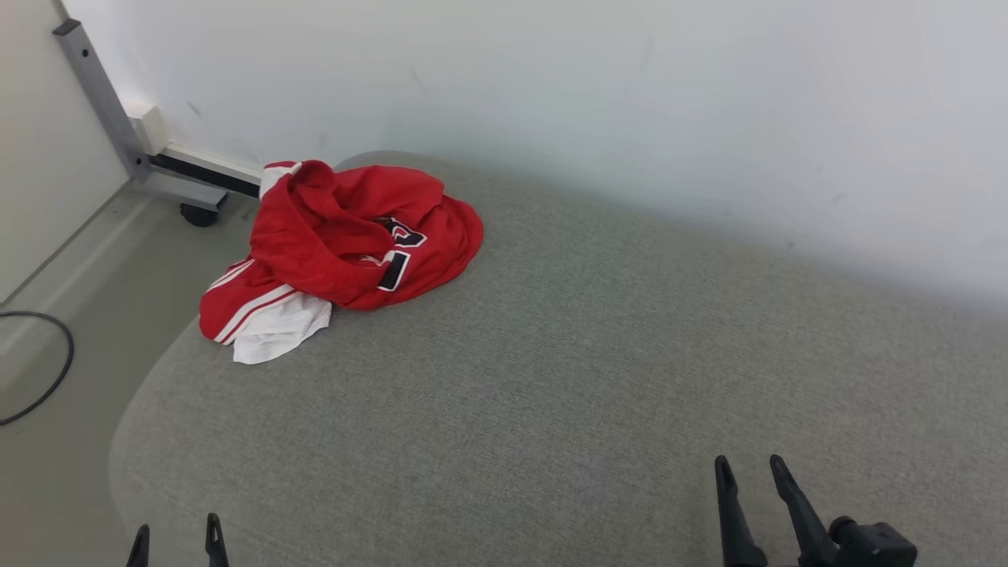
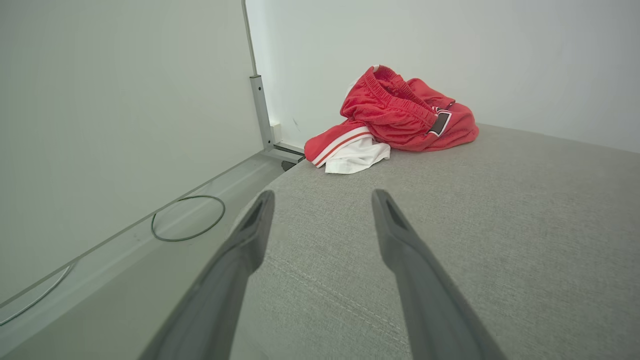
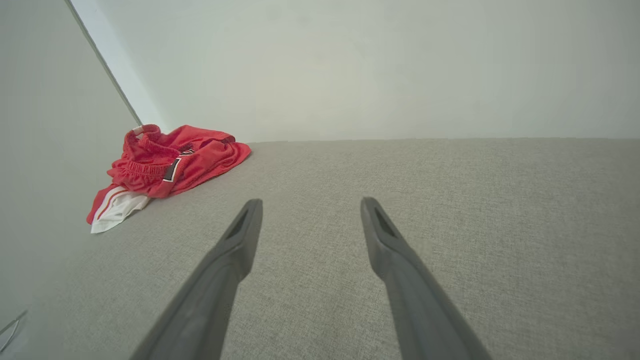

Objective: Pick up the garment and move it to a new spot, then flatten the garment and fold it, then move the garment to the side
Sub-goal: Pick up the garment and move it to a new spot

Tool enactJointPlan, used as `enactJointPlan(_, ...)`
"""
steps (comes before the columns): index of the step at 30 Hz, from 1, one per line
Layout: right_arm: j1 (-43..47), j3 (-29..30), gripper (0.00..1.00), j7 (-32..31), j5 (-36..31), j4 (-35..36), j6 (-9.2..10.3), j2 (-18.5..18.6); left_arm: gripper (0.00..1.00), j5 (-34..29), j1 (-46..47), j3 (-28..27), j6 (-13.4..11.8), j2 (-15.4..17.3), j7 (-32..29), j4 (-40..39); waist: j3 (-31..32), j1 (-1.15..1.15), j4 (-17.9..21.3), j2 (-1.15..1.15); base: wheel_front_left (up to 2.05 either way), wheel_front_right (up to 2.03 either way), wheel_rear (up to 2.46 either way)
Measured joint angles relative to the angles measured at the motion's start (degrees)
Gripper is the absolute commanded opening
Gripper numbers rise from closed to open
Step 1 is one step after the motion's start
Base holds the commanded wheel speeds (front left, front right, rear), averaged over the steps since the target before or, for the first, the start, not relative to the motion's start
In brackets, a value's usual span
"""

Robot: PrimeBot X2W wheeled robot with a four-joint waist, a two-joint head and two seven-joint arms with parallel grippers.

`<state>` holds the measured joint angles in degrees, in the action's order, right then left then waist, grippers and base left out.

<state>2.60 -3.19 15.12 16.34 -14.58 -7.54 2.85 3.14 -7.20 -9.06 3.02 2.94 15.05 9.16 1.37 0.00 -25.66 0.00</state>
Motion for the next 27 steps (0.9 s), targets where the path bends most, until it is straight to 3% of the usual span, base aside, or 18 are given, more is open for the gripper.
enactJointPlan(7, 0.01, -1.31, 1.0, 0.0, -3.41, 0.32, 0.0, 0.03, 1.0, 0.09, -0.7, -0.65, -0.48, -0.01, 0.0, 0.01, 0.48, 0.0, -1.53, 0.0, 0.0, 0.0, 0.0)
enactJointPlan(16, -0.02, -1.05, 1.0, 0.0, -2.3, 0.34, -0.01, 0.0, 1.0, 0.38, -0.72, -0.54, -0.93, -0.01, 0.0, 0.13, 0.45, 0.0, -1.5, 0.0, 0.0, 0.0, 0.0)
enactJointPlan(22, -0.4, -1.38, 1.0, 0.0, -2.25, 0.25, 0.0, 0.01, 1.0, 0.91, -0.18, -0.89, -0.93, -0.01, 0.0, 0.48, 0.04, 0.0, -0.17, 0.0, 0.0, 0.0, 0.0)
enactJointPlan(27, -2.38, -1.88, 1.0, 0.0, -3.0, 0.68, 0.0, -0.01, 1.0, 1.57, 5.79, -2.83, 0.15, 0.15, 0.0, 1.08, -1.56, 0.0, 2.18, 0.0, 0.0, 0.0, 0.0)
